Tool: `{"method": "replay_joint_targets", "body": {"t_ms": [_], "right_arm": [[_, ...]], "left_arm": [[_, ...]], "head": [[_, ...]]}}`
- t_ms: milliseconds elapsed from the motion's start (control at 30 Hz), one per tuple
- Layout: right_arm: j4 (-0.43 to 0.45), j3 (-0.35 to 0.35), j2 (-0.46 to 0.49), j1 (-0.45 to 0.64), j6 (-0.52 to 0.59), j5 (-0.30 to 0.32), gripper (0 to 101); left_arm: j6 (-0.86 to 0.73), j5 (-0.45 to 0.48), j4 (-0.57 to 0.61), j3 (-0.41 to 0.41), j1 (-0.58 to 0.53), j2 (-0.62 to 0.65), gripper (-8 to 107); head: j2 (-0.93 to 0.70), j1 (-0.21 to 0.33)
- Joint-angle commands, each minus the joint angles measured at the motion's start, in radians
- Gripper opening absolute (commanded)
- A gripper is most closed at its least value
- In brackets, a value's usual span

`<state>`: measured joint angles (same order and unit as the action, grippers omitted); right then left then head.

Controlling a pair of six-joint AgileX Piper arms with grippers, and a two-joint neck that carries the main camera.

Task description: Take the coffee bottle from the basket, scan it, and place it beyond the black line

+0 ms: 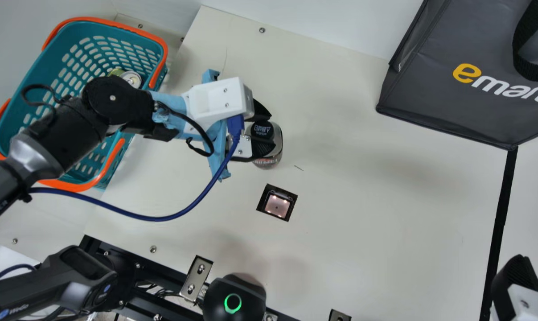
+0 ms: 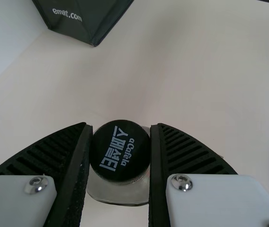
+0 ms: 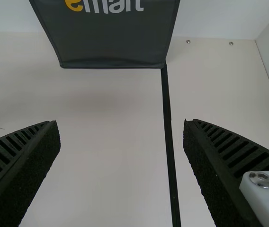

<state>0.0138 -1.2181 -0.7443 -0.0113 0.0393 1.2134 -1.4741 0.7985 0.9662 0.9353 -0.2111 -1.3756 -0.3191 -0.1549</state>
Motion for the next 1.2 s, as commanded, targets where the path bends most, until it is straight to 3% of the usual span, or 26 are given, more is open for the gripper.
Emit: {"method": "replay_joint_targets", "body": {"t_ms": [0,567,1167], "right_arm": [[0.000,0.000,0.000,0.000,0.000,0.000,91],[0.000,0.000,0.000,0.000,0.000,0.000,91],[0.000,0.000,0.000,0.000,0.000,-0.001,91]], "left_arm": [[-0.006,0.005,0.008,-0.004,0.002,-0.001,10],[-0.108,0.094,0.055,-0.026,0.041,-0.015,11],[-0.152,0.117,0.067,-0.032,0.061,-0.020,71]], "head": [[-0.002,0.017],[-0.002,0.017],[-0.002,0.017]]}}
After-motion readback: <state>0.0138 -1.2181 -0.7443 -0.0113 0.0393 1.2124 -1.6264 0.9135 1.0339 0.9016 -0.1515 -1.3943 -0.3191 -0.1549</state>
